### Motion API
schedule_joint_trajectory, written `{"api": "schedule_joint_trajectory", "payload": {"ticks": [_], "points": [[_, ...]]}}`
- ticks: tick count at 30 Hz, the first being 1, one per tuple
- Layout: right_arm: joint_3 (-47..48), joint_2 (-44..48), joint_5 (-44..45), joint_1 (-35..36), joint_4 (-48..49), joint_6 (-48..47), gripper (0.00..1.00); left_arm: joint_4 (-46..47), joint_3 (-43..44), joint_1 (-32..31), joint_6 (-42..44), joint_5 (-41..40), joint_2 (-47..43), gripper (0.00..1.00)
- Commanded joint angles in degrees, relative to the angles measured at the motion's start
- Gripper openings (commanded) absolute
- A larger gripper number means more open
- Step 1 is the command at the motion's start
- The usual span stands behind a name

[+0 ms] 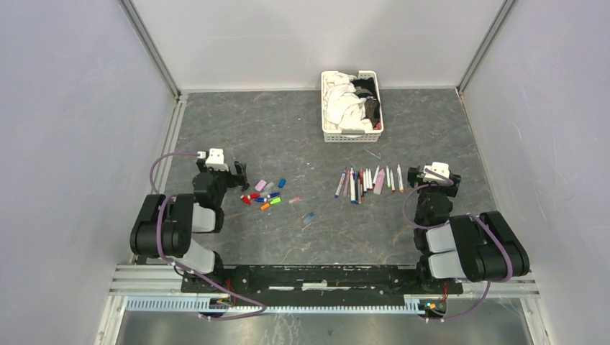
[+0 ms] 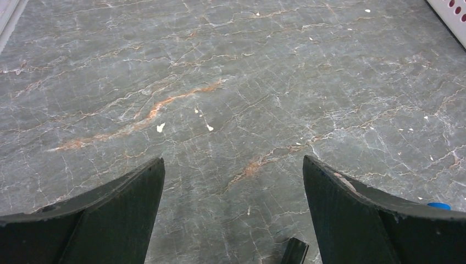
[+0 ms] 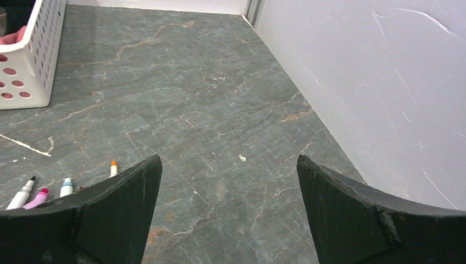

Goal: Open the pen caps

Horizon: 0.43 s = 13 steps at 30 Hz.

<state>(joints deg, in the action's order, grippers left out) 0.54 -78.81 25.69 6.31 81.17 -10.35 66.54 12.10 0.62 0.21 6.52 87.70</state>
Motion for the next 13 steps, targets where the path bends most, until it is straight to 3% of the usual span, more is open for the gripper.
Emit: {"api": "schedule_joint_trajectory", "payload": {"ticks": [1,13], "points": [[-6.62,0.94,-2.01,-0.24,0.84,1.91,0.98,2.45,0.65,0.06,0.77,-1.49,-0.25,1.00],[-6.66,0.93,-1.92,-0.19,0.89,1.91,0.98,1.84,1.08,0.05,0.83,-1.51,-0.09,1.00]]}}
